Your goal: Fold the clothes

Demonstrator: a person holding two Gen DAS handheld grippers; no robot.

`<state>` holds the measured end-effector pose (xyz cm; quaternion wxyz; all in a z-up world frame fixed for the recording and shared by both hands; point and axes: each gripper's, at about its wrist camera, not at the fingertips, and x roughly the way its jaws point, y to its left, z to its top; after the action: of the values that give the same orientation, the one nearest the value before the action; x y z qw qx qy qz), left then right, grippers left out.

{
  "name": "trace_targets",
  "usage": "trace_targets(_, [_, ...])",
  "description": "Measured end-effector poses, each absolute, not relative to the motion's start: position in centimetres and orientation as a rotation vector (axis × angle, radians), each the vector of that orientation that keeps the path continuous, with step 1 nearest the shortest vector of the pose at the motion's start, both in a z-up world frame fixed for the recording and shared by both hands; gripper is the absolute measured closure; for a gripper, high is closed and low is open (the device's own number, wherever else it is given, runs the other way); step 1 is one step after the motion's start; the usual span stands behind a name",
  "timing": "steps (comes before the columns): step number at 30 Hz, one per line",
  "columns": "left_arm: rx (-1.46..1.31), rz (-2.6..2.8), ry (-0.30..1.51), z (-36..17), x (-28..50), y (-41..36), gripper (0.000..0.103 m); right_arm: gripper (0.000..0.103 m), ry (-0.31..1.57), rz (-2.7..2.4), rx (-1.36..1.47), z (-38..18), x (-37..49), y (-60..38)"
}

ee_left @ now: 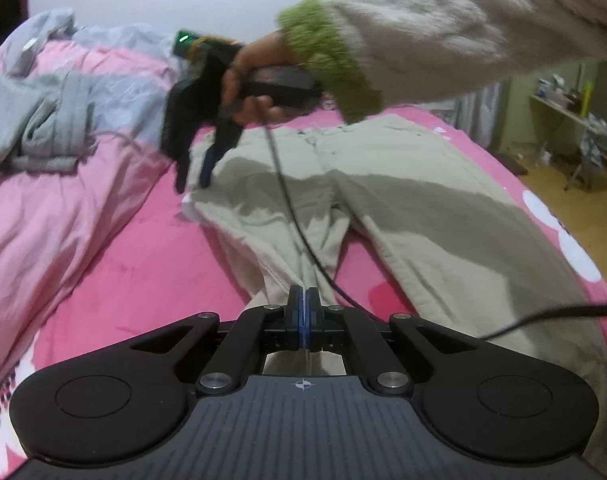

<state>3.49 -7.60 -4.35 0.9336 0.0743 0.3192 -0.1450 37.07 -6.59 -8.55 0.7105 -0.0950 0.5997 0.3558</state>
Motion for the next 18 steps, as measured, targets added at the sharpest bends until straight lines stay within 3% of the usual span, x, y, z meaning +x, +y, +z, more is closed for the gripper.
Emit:
trace_targets(5, [0.161, -0.307, 0.638, -4.3, 3.4, -7.9, 0.103, 0.071, 1.324, 0.776, -0.257, -9.5, 36.4, -5.6])
trace_targets(6, [0.161, -0.306, 0.636, -4.4, 3.3, -7.9, 0.103, 0.075, 1.311, 0.774, -0.259, -9.4, 36.3, -5.7])
trace_targets(8, [0.16, -0.301, 0.633, -4.2, 3.1, -7.7, 0.103, 0.097, 1.292, 0.779, -0.241, -9.3, 36.2, -6.1])
trace_targets(10, [0.144, -0.28, 0.631, -3.9, 3.0, -6.8, 0.103, 0.102, 1.284, 0.793, -0.198, -9.2, 36.3, -6.8])
trace_targets(18, [-0.067, 0.031, 0.714, -2.6, 3.8, 3.4, 0.103, 0.103, 1.218, 0.86, 0.037, -9.0, 36.8, -8.1])
